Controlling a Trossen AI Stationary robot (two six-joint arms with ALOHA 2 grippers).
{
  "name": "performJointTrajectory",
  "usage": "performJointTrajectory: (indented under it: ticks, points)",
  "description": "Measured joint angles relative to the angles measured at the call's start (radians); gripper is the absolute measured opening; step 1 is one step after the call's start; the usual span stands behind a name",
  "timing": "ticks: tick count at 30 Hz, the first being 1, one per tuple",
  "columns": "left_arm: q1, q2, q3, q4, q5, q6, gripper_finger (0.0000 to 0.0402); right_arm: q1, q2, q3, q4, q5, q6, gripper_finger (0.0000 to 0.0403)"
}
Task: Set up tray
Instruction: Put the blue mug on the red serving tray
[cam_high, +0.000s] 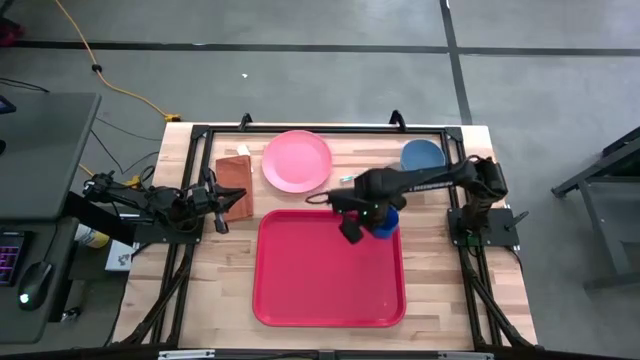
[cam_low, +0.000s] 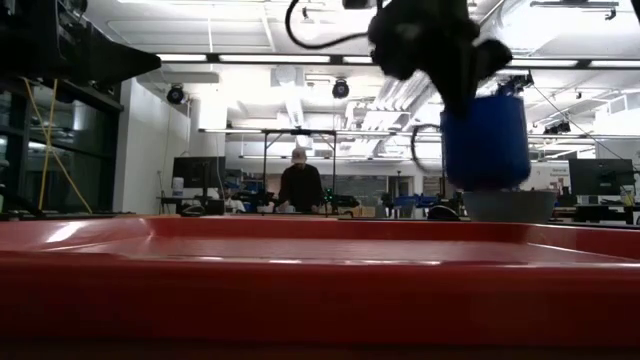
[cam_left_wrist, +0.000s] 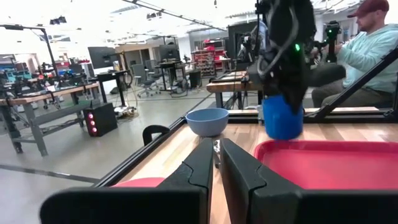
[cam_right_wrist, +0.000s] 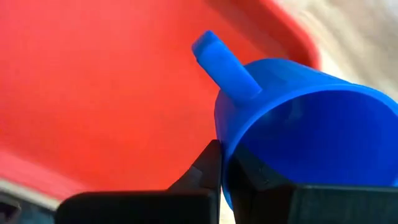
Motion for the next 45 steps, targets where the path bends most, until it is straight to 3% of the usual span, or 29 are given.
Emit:
performJointTrajectory:
  ticks: [4,8,23,45]
  points:
    - [0.000,0.000,0.000,0.001,0.000,0.000,0.0060,0.033,0.002,-0.102,0.179,0.001,0.100,0.0000]
    - [0.000,0.000,0.000,0.001,0.000,0.000,0.0060,0.051,0.002,-0.168,0.234,0.016,0.171,0.0000]
    - [0.000,0.000,0.000,-0.001,0.001,0.000,0.0060,-0.019,0.000,-0.194,0.177,0.073,0.140,0.0000]
    - [0.000,0.000,0.000,-0.001,0.003,-0.001,0.0060,-0.034,-0.002,-0.194,0.189,0.035,0.087,0.0000]
